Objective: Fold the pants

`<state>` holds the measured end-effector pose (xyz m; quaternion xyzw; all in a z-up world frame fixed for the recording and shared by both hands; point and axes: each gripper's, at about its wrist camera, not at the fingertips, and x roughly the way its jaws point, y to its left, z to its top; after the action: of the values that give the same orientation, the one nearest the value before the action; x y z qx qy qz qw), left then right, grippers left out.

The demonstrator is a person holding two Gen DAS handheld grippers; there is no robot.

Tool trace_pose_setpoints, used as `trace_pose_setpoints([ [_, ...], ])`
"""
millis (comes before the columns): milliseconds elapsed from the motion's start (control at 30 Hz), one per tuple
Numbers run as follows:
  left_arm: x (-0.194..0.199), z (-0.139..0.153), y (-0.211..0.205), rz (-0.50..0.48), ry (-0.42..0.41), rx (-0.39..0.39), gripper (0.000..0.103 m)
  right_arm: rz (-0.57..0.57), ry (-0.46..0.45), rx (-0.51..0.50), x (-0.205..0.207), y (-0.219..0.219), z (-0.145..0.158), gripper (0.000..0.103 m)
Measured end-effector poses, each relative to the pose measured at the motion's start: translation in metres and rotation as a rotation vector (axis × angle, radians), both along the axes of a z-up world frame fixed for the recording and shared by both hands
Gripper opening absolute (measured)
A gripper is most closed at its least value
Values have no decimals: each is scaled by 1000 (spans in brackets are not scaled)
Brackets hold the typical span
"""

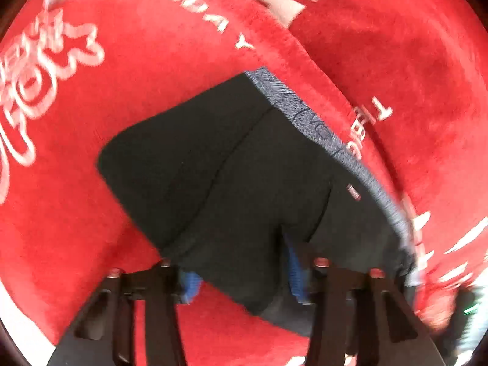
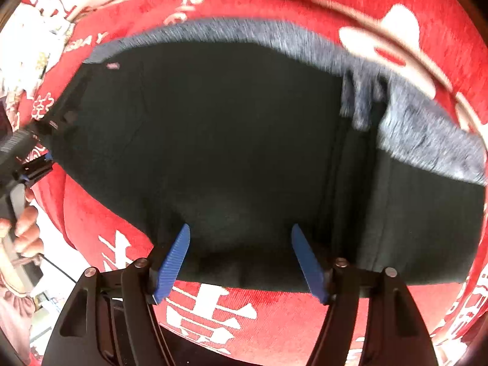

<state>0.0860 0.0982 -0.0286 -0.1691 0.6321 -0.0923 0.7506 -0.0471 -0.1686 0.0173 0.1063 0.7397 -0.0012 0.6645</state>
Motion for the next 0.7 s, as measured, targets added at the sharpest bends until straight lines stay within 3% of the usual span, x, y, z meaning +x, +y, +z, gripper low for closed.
trace_pose_setpoints([
  [67, -6, 11, -11, -76, -70, 92, 40, 11, -49, 12, 11, 3, 17, 74],
  [200, -32, 32, -62, -350, -302, 421, 39, 14, -114, 115, 53, 7, 46, 74],
  [300, -47, 32, -73, -462, -384, 536, 39, 37, -96, 249, 100, 23, 53, 74],
  [400, -46, 32, -74, -500, -406, 570, 39, 103, -42, 403, 148, 65, 50, 74],
  [500, -46, 31, -79, -519, -417, 589, 39, 196, 33, 495, 177, 117, 39, 74],
  [700, -49, 30, -88, -558, -453, 621, 39, 422, 204, 459, 201, 209, 2, 74],
])
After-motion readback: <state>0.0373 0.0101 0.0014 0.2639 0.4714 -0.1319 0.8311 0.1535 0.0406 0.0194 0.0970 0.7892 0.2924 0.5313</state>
